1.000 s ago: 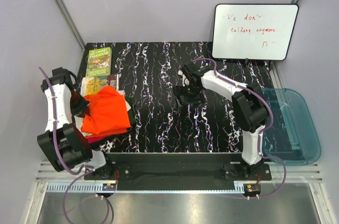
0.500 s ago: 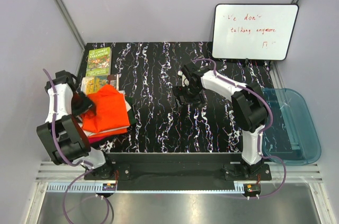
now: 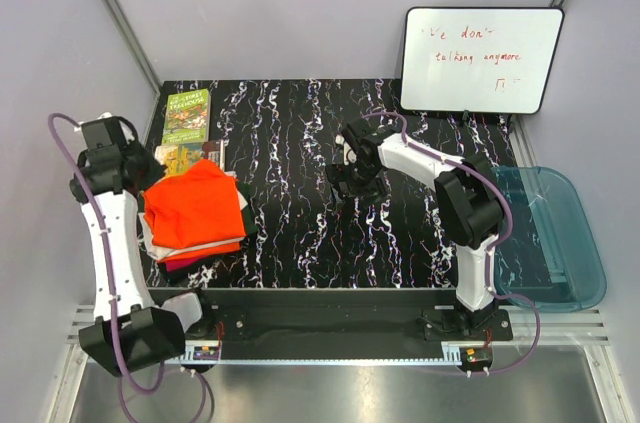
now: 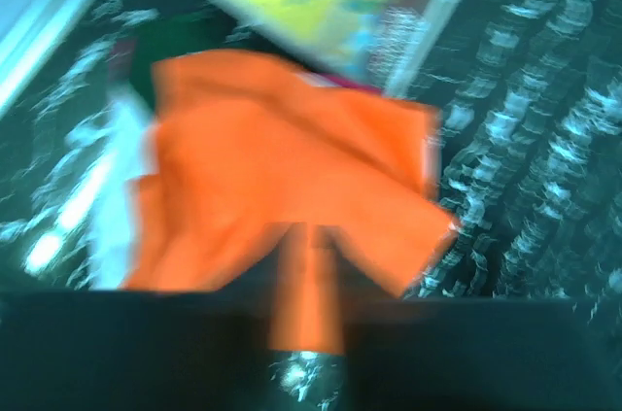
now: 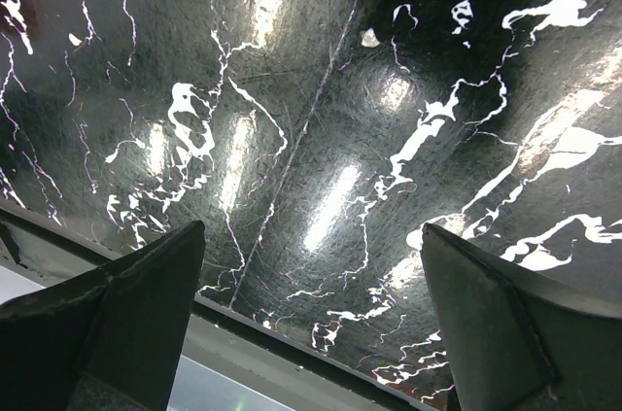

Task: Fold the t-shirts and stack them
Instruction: Neatly place the folded tshirt to the corner

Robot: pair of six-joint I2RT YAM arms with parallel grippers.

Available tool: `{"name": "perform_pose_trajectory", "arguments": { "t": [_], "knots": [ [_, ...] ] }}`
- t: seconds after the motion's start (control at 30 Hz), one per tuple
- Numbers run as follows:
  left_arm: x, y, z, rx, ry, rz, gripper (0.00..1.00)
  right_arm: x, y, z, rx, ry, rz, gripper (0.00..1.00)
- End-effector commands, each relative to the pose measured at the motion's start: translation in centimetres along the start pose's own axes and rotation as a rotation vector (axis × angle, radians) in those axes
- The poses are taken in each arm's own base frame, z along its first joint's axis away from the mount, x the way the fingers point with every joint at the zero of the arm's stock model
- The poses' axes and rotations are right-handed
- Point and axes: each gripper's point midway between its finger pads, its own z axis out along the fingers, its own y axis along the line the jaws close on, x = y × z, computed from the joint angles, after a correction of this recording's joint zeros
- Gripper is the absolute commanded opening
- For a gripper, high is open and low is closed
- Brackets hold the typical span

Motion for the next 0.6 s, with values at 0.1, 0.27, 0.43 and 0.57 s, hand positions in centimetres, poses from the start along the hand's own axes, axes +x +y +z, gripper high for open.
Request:
{"name": "perform_pose_trajectory", "arguments": {
  "t": [0.1,0.27,0.43,0.57],
  "knots": [
    [5.1,-9.1,3.2,0.296,0.196,0.164,0.00,-0.6,0.3,-0.2,-0.012,-0.006,-0.006,1.00],
    [9.5,-12.9,6.0,0.204,0.323,0.419,0.00,-0.3,0.0,0.0,0.001,0.001,-0.003,1.00],
    [13.2,-16.2,7.9,0.206,0.443,0.549,0.00,-0.1,-0.5,-0.3,0.029,-0.007,-0.006,1.00],
    [16.2,-16.4,9.5,0.129,0.512,0.625,0.00,0.0,-1.1,-0.3,0.057,-0.009,-0.004,1.00]
  ]
}}
